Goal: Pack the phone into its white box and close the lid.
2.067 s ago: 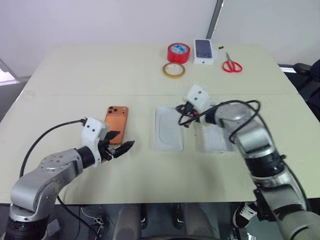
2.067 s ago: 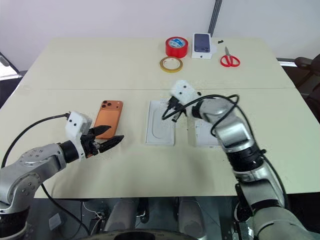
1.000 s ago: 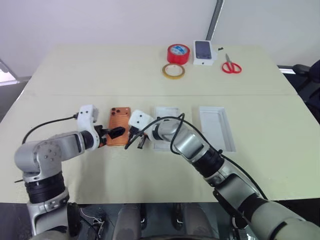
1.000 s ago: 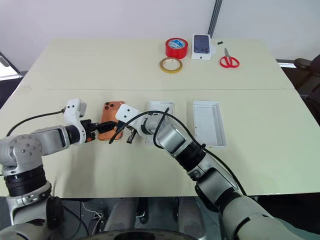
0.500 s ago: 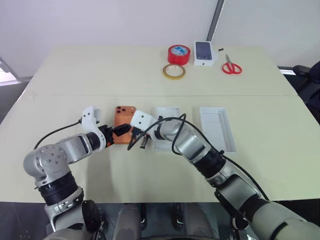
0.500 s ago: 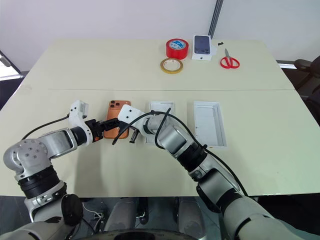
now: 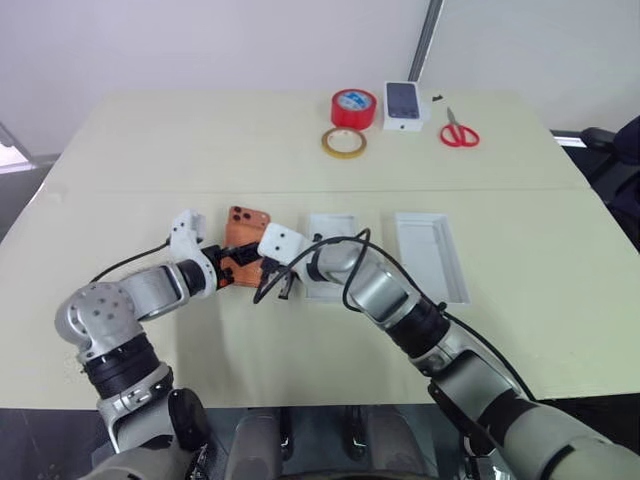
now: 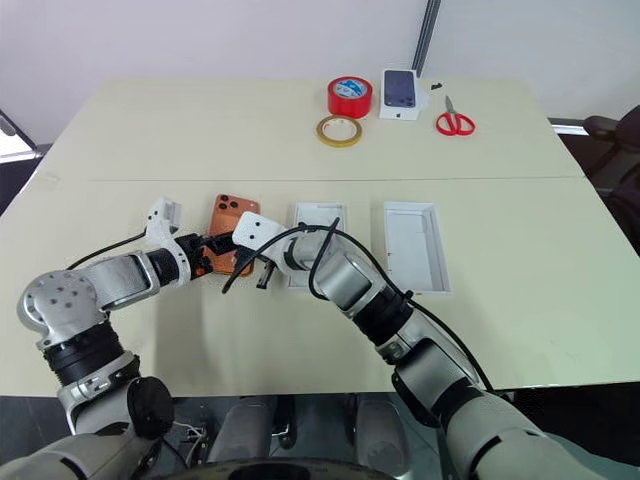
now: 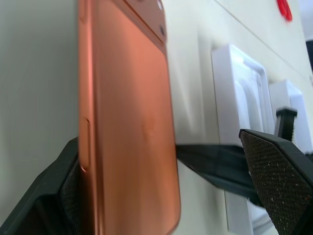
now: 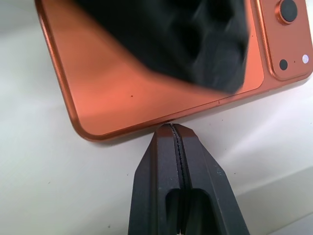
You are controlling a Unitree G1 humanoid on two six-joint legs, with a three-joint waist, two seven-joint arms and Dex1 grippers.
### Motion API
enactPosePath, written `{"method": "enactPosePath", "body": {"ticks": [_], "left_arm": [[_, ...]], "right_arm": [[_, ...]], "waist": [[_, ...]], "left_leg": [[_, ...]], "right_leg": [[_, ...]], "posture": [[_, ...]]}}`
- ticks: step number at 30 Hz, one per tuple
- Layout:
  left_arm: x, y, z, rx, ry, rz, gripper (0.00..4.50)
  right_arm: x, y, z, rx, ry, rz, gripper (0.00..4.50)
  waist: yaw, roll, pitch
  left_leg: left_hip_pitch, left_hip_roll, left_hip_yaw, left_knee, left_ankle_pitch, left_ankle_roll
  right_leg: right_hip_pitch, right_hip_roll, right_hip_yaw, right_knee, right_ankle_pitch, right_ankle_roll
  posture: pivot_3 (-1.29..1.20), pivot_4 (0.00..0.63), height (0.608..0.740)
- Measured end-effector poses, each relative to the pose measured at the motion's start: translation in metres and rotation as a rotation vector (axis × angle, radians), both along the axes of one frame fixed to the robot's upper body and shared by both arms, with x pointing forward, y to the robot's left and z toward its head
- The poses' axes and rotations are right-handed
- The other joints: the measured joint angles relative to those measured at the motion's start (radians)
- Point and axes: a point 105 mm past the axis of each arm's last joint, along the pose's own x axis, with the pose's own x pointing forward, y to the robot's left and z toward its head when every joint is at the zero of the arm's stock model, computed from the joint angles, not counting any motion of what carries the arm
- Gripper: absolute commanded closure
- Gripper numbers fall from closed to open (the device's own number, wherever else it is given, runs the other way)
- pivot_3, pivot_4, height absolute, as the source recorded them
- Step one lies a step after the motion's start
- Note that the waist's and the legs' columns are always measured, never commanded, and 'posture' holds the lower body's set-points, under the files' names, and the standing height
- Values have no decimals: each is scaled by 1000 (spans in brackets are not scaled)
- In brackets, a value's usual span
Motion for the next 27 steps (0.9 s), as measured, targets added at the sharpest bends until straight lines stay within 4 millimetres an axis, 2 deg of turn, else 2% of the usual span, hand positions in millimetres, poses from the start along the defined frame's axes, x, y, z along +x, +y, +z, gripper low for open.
{"method": "enactPosePath", "body": {"ticks": [3, 6, 15, 17, 19, 21, 27], "left_arm": [[1, 5, -2, -16, 12, 26, 867], [2, 11, -5, -21, 34, 51, 2347], [1, 20, -8, -35, 50, 83, 2347], [1, 21, -8, -41, 51, 85, 2899], [1, 23, -7, -51, 50, 92, 3716], [2, 15, 7, -104, -17, 42, 4475], [2, 14, 10, -107, -24, 45, 4475]], "right_arm": [[-1, 0, 0, -1, 0, 3, 4500], [-1, 0, 1, -4, -6, 6, 4500], [-2, -1, 1, -6, -4, 17, 4500], [-2, -1, 2, -7, -5, 17, 4500], [-2, -3, 2, -10, -4, 13, 4500], [0, -6, 1, -13, -2, 1, 4500], [-1, -6, 8, -2, -20, 9, 4500]], "waist": [[-1, 0, 0], [-1, 0, 0], [0, -1, 0], [0, -1, 0], [0, -1, 0], [4, -1, 0], [2, -1, 0]], "left_leg": [[0, 0, 0, 0, 0, 0], [-1, 0, 0, 0, 0, 0], [-1, 0, 0, 0, 0, -1], [-1, 0, 0, -1, -1, -2], [-1, 0, 0, -1, -1, -2], [0, 0, 0, 0, -2, -3], [-1, 1, 0, -2, -1, -4]], "right_leg": [[0, 0, 0, 0, 0, 0], [-1, 0, 0, 0, 0, 0], [-1, -1, 0, 0, 0, 0], [-1, -1, 0, 0, 0, 0], [-2, -1, 0, 0, 0, 0], [0, -1, 0, 0, 0, 0], [-2, -1, 0, 0, 1, -1]], "posture": [[0, 150, 740], [0, 150, 740], [0, 150, 740], [0, 150, 740], [0, 150, 740], [0, 150, 740], [0, 150, 740]]}}
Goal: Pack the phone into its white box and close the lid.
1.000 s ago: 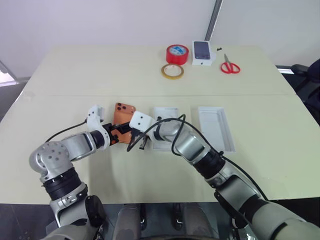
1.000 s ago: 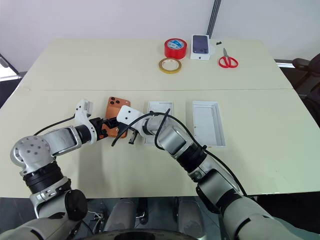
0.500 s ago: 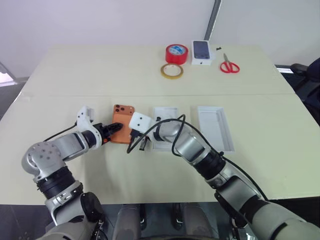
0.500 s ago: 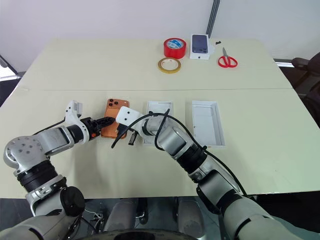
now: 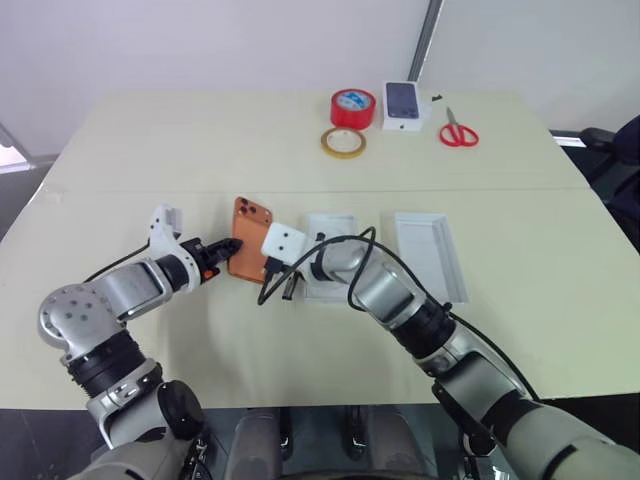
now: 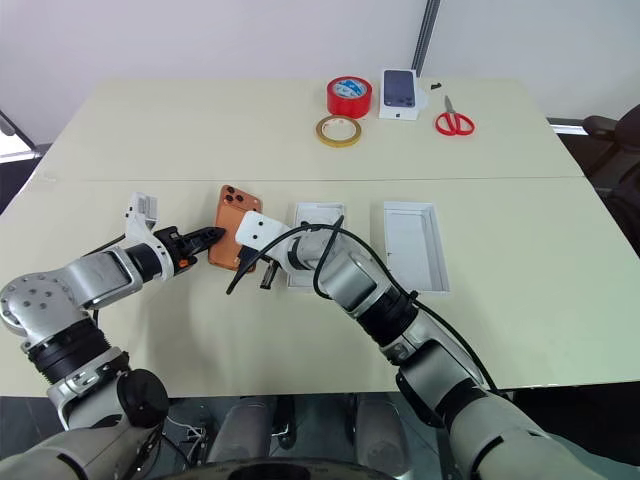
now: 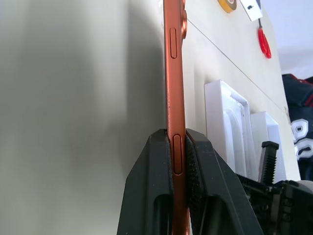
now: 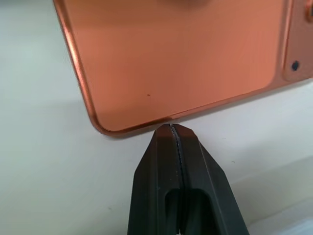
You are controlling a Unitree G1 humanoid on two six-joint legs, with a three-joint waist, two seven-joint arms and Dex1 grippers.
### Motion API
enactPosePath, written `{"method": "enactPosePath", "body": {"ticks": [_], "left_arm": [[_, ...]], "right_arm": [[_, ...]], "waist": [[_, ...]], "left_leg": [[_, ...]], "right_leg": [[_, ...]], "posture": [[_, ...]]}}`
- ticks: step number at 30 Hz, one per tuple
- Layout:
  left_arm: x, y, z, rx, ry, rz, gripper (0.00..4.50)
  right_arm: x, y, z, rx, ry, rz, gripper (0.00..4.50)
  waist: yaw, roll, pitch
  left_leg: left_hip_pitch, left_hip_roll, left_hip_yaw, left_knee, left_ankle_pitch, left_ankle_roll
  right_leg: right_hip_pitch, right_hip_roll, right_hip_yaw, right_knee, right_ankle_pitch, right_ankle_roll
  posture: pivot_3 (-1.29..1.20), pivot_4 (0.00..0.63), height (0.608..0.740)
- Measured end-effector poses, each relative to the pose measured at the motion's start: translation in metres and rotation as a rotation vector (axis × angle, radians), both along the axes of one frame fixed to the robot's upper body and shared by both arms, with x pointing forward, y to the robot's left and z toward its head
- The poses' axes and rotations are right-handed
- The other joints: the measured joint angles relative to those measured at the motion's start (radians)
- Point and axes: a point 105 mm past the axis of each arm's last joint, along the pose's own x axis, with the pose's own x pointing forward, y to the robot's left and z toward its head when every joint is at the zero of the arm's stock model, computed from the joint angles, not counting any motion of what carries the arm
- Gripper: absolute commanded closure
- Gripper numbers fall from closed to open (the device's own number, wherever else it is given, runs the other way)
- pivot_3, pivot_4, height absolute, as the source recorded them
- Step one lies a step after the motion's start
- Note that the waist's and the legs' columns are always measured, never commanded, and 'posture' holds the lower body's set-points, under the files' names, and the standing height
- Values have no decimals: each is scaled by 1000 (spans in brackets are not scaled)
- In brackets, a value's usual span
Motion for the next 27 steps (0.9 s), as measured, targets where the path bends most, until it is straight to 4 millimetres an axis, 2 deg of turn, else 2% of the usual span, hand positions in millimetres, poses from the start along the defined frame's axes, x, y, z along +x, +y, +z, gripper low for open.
{"method": "enactPosePath", "body": {"ticks": [4, 7, 9, 12, 17, 20, 22, 27], "left_arm": [[0, 1, 0, -46, 4, 27, 4475], [3, 2, 6, -106, -15, 61, 4475], [5, -2, 18, -143, -56, 58, 4475], [3, -29, 30, -187, -108, -4, 4475], [-8, -97, 20, -215, -52, -150, 4475], [-12, -116, 12, -195, -15, -184, 4475], [-13, -122, 7, -193, 4, -178, 4475], [-10, -134, 8, -191, 9, -170, 4475]], "right_arm": [[-1, -4, 14, 23, -23, 7, 4500], [-4, -18, 44, 108, -39, 20, 4500], [-7, -33, 65, 166, -46, 28, 4500], [-11, -73, 82, 212, -35, 12, 4500], [-13, -144, 66, 259, 97, -99, 4500], [-17, -165, 65, 271, 106, -120, 4500], [-19, -179, 59, 247, 105, -148, 4500], [-22, -190, 49, 220, 107, -175, 4500]], "waist": [[2, 0, 0], [6, -2, 2], [10, -4, 2], [21, -4, 2], [29, -6, 4], [19, -6, 5], [21, -7, 5], [24, -7, 6]], "left_leg": [[-1, 0, 0, 0, 0, 0], [-3, -1, -1, 1, 0, 0], [-3, -1, -2, 1, 0, 0], [-3, -3, -1, 1, -1, 3], [-3, -6, 0, 1, -1, 7], [-1, -3, 1, 1, -1, 8], [0, -2, 0, 1, -1, 7], [-1, -2, -2, 2, 0, 6]], "right_leg": [[0, 0, 0, 0, 0, 0], [-1, 0, -1, -1, 0, 0], [0, -1, -2, -3, 0, 0], [2, -3, -2, -6, 0, 0], [3, -5, -2, -7, 0, 0], [3, -1, -1, -7, 0, 0], [3, 2, -1, -6, 0, 0], [3, 3, 0, -7, 0, -1]], "posture": [[0, 150, 740], [0, 150, 740], [0, 150, 740], [0, 150, 740], [0, 150, 740], [0, 150, 740], [0, 150, 740], [0, 150, 740]]}}
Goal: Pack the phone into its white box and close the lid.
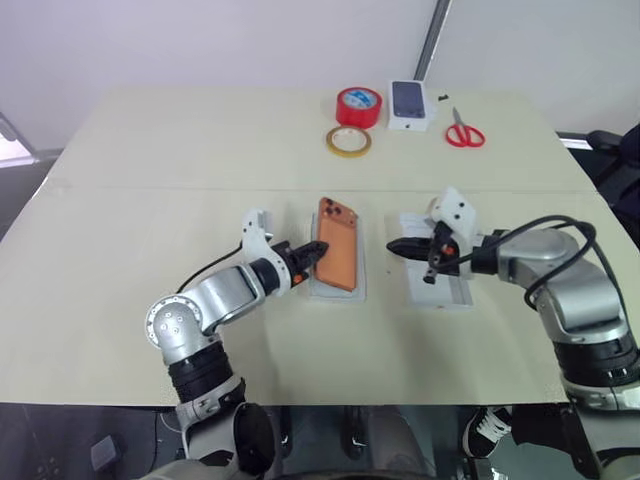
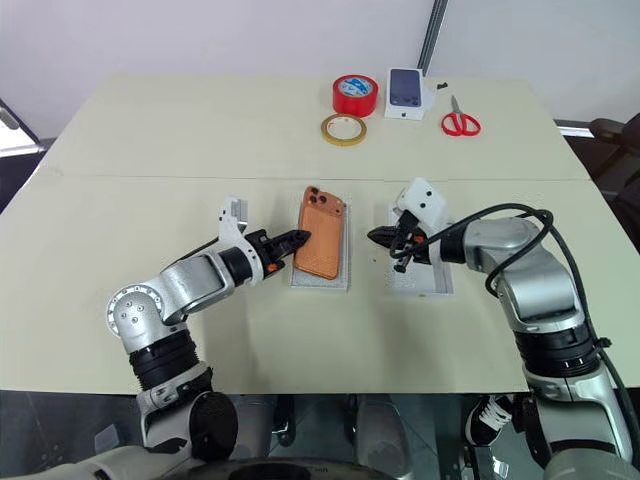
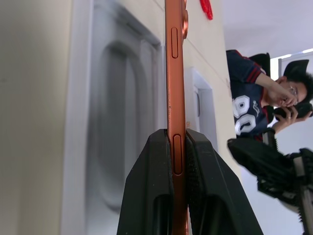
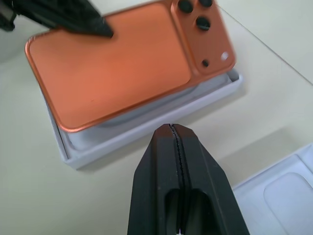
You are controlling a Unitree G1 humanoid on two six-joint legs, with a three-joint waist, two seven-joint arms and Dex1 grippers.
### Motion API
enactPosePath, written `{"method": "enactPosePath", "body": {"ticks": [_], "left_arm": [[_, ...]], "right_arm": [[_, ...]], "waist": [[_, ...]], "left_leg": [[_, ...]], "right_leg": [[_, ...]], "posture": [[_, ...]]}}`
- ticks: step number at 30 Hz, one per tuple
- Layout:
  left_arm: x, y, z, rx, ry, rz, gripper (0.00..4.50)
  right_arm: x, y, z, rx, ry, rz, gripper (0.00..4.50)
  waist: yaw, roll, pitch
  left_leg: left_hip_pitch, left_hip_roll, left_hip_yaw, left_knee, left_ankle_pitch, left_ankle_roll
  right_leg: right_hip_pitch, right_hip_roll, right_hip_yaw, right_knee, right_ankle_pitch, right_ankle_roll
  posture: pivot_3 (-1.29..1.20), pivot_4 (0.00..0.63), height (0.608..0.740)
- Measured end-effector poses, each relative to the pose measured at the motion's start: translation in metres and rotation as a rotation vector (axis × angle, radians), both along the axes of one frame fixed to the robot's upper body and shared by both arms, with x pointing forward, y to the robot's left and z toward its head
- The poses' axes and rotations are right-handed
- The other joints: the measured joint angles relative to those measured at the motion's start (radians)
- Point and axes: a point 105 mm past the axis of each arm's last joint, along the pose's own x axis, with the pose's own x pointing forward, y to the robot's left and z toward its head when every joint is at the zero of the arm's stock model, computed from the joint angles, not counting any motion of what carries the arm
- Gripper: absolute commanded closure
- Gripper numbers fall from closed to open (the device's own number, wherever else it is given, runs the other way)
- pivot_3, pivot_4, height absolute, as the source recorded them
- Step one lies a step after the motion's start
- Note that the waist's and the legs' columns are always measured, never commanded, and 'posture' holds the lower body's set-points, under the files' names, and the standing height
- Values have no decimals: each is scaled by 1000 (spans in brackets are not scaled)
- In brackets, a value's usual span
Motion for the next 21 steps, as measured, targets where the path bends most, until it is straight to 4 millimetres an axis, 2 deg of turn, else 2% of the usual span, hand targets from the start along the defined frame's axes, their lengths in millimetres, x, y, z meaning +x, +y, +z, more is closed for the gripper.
{"method": "enactPosePath", "body": {"ticks": [5, 14, 17, 21], "left_arm": [[3, -4, -10, 16, 50, 19, 4475], [1, -10, -11, 15, 55, 10, 4475], [0, -11, -12, 24, 54, -6, 3189], [-2, -15, -11, 42, 47, -29, 1098]], "right_arm": [[1, -4, 3, -12, -25, -12, 4500], [4, -6, 4, -16, -50, -20, 4500], [5, -6, 3, -19, -46, -21, 4500], [5, -5, 3, -20, -49, -20, 4500]], "waist": [[6, -1, 0], [6, -1, 1], [6, -1, 1], [7, -1, 1]], "left_leg": [[-2, 0, 0, 1, 0, 0], [-2, 0, 0, 2, 0, 0], [-2, 0, 0, 2, 0, 0], [-2, 0, 0, 2, 0, 0]], "right_leg": [[0, -2, 0, -1, 0, 0], [0, -2, 0, -1, 0, 0], [0, -2, 0, -1, 0, 0], [1, -2, 0, -1, 0, 0]], "posture": [[0, 150, 740], [0, 150, 740], [0, 150, 740], [0, 150, 740]]}}
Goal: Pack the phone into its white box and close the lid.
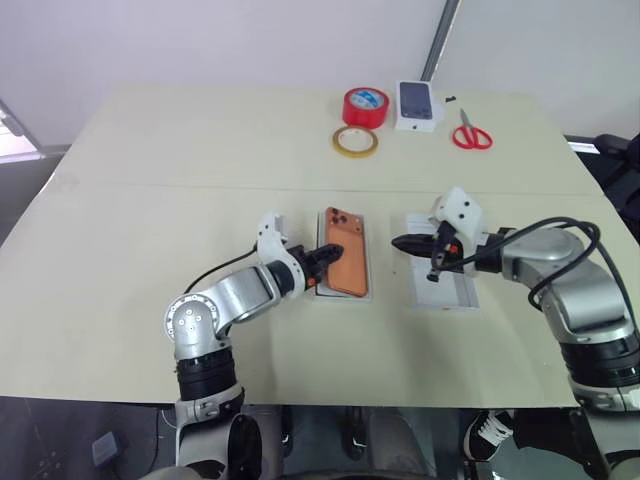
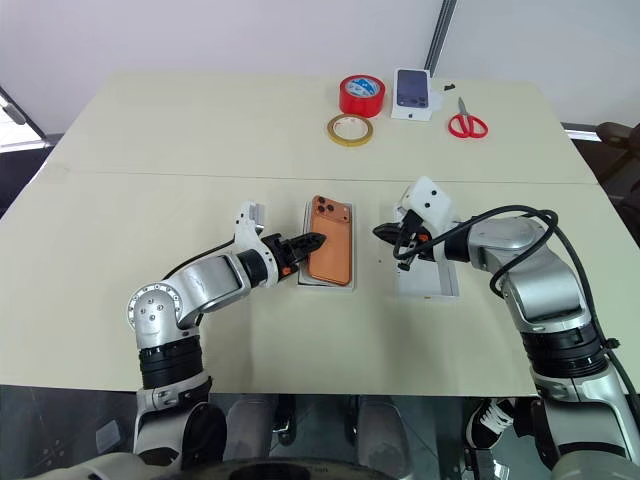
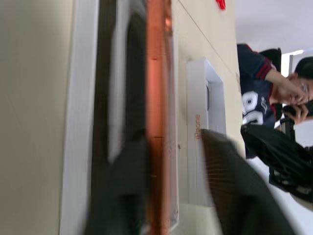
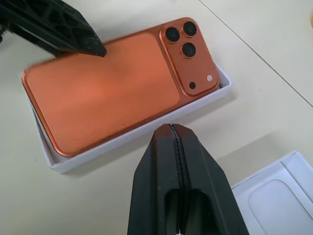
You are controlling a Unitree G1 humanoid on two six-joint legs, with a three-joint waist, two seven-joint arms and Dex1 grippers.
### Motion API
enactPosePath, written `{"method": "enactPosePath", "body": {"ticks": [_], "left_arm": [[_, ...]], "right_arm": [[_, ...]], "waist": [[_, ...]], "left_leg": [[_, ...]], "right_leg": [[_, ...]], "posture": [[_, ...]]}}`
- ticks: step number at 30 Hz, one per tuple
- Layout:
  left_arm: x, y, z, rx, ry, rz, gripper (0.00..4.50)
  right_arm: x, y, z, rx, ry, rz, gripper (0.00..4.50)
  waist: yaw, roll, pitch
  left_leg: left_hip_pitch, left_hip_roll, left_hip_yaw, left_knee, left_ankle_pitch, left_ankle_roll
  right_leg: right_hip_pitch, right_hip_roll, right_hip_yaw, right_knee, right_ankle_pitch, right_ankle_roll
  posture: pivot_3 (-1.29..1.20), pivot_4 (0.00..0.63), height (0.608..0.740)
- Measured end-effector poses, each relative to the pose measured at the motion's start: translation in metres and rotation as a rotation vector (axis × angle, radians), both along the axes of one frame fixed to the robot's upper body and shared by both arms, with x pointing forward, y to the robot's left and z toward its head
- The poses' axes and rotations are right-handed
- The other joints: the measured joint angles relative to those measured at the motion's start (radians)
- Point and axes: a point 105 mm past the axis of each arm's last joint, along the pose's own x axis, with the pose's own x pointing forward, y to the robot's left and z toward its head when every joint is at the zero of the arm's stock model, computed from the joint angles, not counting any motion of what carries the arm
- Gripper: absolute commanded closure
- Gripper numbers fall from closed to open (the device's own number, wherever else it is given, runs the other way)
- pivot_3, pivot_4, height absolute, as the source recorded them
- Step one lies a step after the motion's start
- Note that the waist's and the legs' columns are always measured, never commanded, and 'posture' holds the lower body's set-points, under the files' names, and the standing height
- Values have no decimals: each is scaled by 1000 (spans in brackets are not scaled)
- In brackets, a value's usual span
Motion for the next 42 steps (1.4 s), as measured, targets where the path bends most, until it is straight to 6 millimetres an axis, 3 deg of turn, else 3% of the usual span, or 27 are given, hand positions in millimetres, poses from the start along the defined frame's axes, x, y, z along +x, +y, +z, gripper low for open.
{"method": "enactPosePath", "body": {"ticks": [1, 7, 15, 17, 21, 24, 27, 36, 42], "left_arm": [[-1, 0, 0, 6, -3, -6, 632], [-7, 12, 8, 85, -69, -64, 632], [-10, 50, 22, 259, -198, -95, 632], [-8, 62, 24, 323, -227, -86, 1168], [0, 77, 18, 501, -286, -69, 3060], [10, 85, 11, 690, -350, -89, 4448], [21, 76, 6, 750, -423, -144, 4448], [31, 37, -17, 870, -539, -396, 4448], [38, 16, -19, 853, -580, -456, 4448]], "right_arm": [[0, 0, 0, 0, -1, 0, 4500], [1, 0, 2, -7, -15, 2, 4500], [13, -5, -8, -140, -20, -37, 4500], [16, -4, -7, -167, -39, -41, 4500], [20, 3, -8, -247, -81, -20, 4500], [20, 8, -22, -322, -73, 0, 4500], [22, 12, -37, -366, -37, -11, 4500], [27, 41, -42, -404, -72, 29, 4500], [26, 38, -44, -434, -57, 28, 4500]], "waist": [[0, 0, 0], [-2, 0, 0], [-2, 1, 0], [-2, 1, 0], [-1, 1, 0], [-1, 1, 0], [-2, 1, 0], [-4, 2, 0], [1, 2, 0]], "left_leg": [[0, 0, 0, 0, 0, 0], [1, 1, 0, 0, 0, 0], [1, 1, 0, 0, 0, 0], [1, 1, 1, -1, 0, -1], [1, 0, 1, -1, 0, -1], [1, 0, 2, -1, -1, -4], [-1, 0, 3, -2, -1, -4], [-2, 1, 3, -2, 1, -2], [-2, 0, 2, 0, 1, -1]], "right_leg": [[0, 0, 0, 0, 0, 0], [0, 0, 0, 1, 0, 0], [0, 0, 0, 1, 0, 0], [0, 0, 0, 1, 0, 0], [0, 0, 0, 1, 0, 0], [-1, 0, 0, 0, 0, 0], [-3, -1, 1, 0, 0, 0], [-5, 0, 1, 1, 0, 0], [-3, -1, 1, 1, 0, 0]], "posture": [[0, 150, 740], [0, 150, 740], [0, 150, 740], [0, 150, 740], [0, 150, 740], [0, 150, 740], [0, 150, 740], [0, 150, 740], [0, 150, 740]]}}
